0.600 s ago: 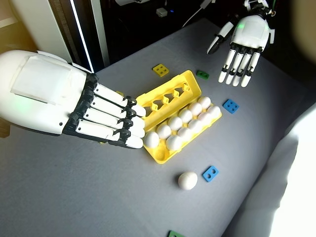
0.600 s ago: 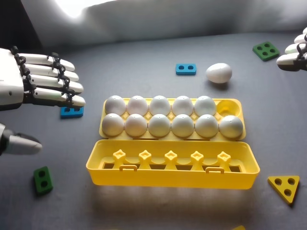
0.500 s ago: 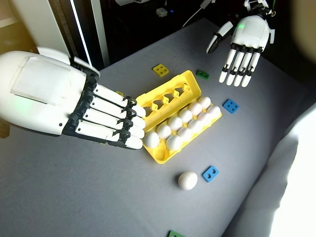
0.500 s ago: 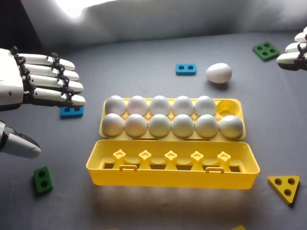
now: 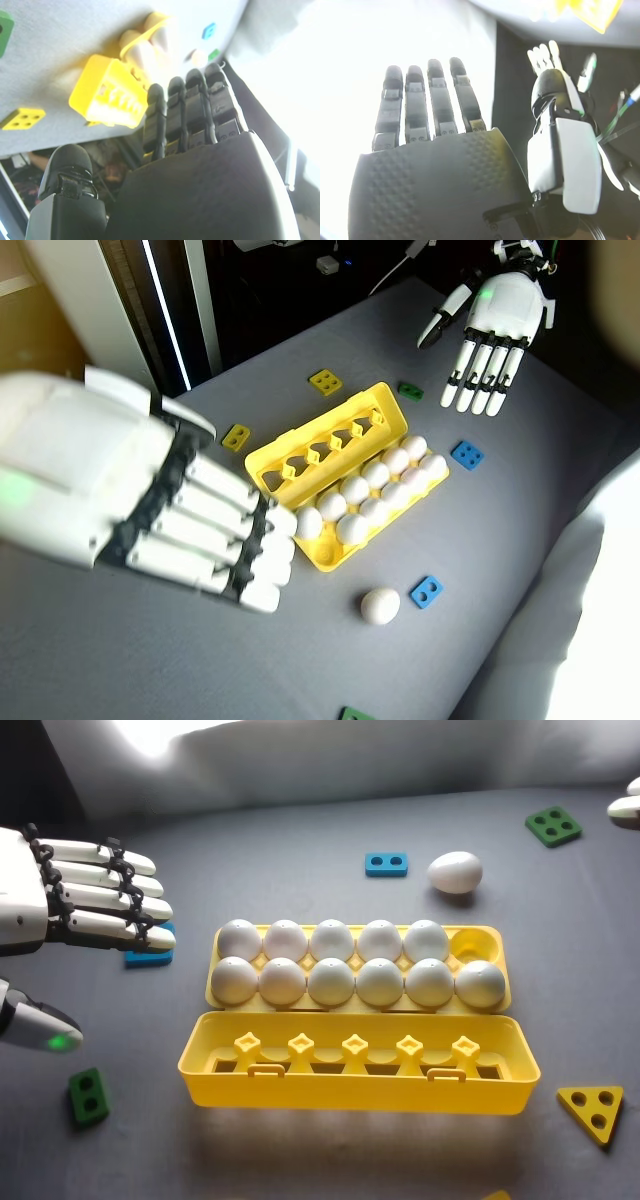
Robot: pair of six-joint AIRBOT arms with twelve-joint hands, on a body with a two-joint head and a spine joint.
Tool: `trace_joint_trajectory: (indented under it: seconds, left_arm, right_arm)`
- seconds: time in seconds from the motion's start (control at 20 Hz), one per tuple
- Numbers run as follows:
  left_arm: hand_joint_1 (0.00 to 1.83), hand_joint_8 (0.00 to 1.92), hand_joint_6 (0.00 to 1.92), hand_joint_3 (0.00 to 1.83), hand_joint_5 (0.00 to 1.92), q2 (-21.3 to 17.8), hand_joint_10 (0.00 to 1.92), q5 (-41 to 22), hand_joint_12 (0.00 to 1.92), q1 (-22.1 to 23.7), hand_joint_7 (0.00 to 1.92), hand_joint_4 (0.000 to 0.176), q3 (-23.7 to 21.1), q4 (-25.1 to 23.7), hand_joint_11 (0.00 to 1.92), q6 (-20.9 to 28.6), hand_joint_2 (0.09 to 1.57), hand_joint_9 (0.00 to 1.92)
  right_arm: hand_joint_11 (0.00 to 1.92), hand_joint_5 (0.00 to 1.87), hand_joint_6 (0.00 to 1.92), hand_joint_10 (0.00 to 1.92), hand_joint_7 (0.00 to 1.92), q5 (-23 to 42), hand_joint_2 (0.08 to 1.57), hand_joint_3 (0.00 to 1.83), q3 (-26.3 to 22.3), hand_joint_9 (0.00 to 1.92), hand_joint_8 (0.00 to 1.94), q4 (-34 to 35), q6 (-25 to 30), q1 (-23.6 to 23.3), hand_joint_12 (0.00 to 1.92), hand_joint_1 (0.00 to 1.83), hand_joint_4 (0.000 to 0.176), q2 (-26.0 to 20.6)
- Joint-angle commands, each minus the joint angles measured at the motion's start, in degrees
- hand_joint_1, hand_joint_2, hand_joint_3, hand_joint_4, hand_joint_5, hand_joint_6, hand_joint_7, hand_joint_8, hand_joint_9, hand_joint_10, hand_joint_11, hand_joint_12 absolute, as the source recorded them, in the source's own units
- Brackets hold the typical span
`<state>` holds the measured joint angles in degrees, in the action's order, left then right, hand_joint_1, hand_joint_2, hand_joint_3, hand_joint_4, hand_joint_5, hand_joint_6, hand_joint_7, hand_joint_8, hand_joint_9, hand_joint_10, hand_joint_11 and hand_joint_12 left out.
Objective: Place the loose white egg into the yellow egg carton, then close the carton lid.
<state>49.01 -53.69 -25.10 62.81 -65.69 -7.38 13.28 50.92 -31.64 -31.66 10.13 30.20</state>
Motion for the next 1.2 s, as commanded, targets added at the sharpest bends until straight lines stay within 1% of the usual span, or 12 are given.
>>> trace_joint_trajectory:
  seconds: [0.0, 0.2, 0.3, 0.4, 0.6, 0.65, 0.7, 0.75, 0.8, 0.9, 1.05, 1.15]
  left_arm:
    - [0.00, 0.00, 0.00, 0.00, 0.20, -1.28, 0.00, -2.85, 0.11, 0.62, 0.15, 0.000, 0.76, 3.77, 0.00, 0.27, 1.21, 0.10]
    - [0.00, 0.00, 0.00, 0.00, 0.22, -1.34, 0.00, -2.85, 0.15, 0.92, 0.17, 0.000, 0.92, 2.08, 0.00, 1.67, 1.21, 0.11]
    - [0.00, 0.00, 0.00, 0.00, 0.21, -1.38, 0.00, -1.90, 0.15, 2.28, 0.17, 0.000, 0.81, -2.00, 0.00, 6.96, 1.21, 0.12]
    - [0.00, 0.01, 0.00, 0.00, 0.23, -1.30, 0.01, -1.39, 0.15, 2.51, 0.18, 0.000, 0.14, -0.48, 0.00, 4.63, 1.21, 0.13]
    - [0.00, 0.00, 0.00, 0.00, 0.22, -1.22, 0.00, -2.05, 0.16, 4.24, 0.18, 0.000, -0.16, -0.66, 0.00, 5.91, 1.22, 0.13]
    - [0.00, 0.00, 0.00, 0.00, 0.23, -1.24, 0.00, -2.48, 0.16, 4.26, 0.18, 0.000, 0.07, -0.66, 0.00, 6.80, 1.22, 0.13]
    - [0.00, 0.00, 0.00, 0.00, 0.24, -1.19, 0.00, -2.47, 0.19, 4.21, 0.20, 0.000, 0.42, -0.66, 0.00, 7.11, 1.22, 0.14]
    - [0.00, 0.00, 0.00, 0.00, 0.25, -1.18, 0.00, -2.46, 0.19, 4.14, 0.21, 0.000, 0.49, -0.66, 0.00, 7.13, 1.22, 0.15]
    - [0.00, 0.01, 0.00, 0.00, 0.25, -1.17, 0.01, -2.42, 0.20, 4.14, 0.21, 0.000, 0.51, -0.67, 0.00, 7.13, 1.21, 0.16]
    - [0.00, 0.01, 0.01, 0.00, 0.26, -1.17, 0.00, -1.95, 0.20, 4.28, 0.22, 0.000, 0.61, -0.68, 0.00, 8.29, 1.21, 0.16]
    - [0.00, 0.01, 0.01, 0.00, 0.26, -1.14, 0.01, -1.24, 0.19, 4.33, 0.23, 0.000, 1.08, -1.48, 0.00, 11.22, 1.21, 0.16]
    - [0.00, 0.01, 0.01, 0.00, 0.28, -1.17, 0.01, -1.08, 0.19, 4.48, 0.24, 0.000, 1.37, -3.21, 0.00, 12.71, 1.20, 0.16]
  right_arm:
    - [0.00, 0.15, 0.00, 0.00, 0.11, 3.65, 1.17, 0.00, 1.33, 0.07, 0.00, 1.39, -0.02, -0.95, 0.20, 0.00, 0.000, -0.24]
    - [0.00, 0.15, 0.00, 0.00, 0.11, 2.25, 1.17, 0.00, 6.90, 0.06, 0.00, 1.54, -0.32, -1.19, 0.20, 0.00, 0.000, 4.13]
    - [0.00, 0.18, 0.00, 0.00, 0.14, 0.47, 1.17, 0.00, 9.83, 0.08, 0.00, 1.54, -2.14, -3.17, 0.25, 0.00, 0.000, 7.69]
    - [0.00, 0.19, 0.00, 0.00, 0.14, -2.02, 1.15, 0.00, 13.57, 0.07, 0.00, 1.82, -2.33, -4.79, 0.26, 0.00, 0.000, 12.22]
    - [0.00, 0.22, 0.01, 0.01, 0.20, -4.79, 1.15, 0.00, 16.62, 0.13, 0.01, 1.82, -2.54, -7.77, 0.36, 0.00, 0.000, 17.12]
    - [0.00, 0.22, 0.00, 0.00, 0.19, -5.51, 1.14, 0.00, 17.10, 0.12, 0.00, 1.82, -2.54, -8.35, 0.31, 0.00, 0.018, 18.24]
    - [0.00, 0.21, 0.00, 0.00, 0.15, -5.65, 1.08, 0.00, 17.91, 0.10, 0.00, 1.86, -2.52, -8.53, 0.25, 0.00, 0.064, 19.82]
    - [0.00, 0.20, 0.00, 0.00, 0.14, -5.65, 1.06, 0.00, 18.41, 0.10, 0.00, 1.90, -2.52, -8.53, 0.24, 0.00, 0.074, 20.76]
    - [0.00, 0.23, 0.01, 0.00, 0.10, -5.81, 0.97, 0.00, 18.85, 0.05, 0.00, 2.04, -2.52, -8.53, 0.11, 0.03, 0.102, 21.55]
    - [0.00, 0.20, 0.00, 0.00, 0.03, -7.16, 0.87, 0.00, 20.56, 0.00, 0.00, 4.34, -2.52, -8.53, 0.01, 0.12, 0.117, 23.85]
    - [0.00, 0.18, 0.00, 0.00, 0.00, -8.33, 0.76, 0.00, 24.63, 0.00, 0.00, 7.25, -2.52, -7.72, 0.00, 0.32, 0.165, 27.45]
    - [0.00, 0.17, 0.00, 0.00, 0.00, -8.33, 0.67, 0.00, 27.41, 0.00, 0.00, 7.38, -2.53, -6.97, 0.00, 0.48, 0.176, 29.70]
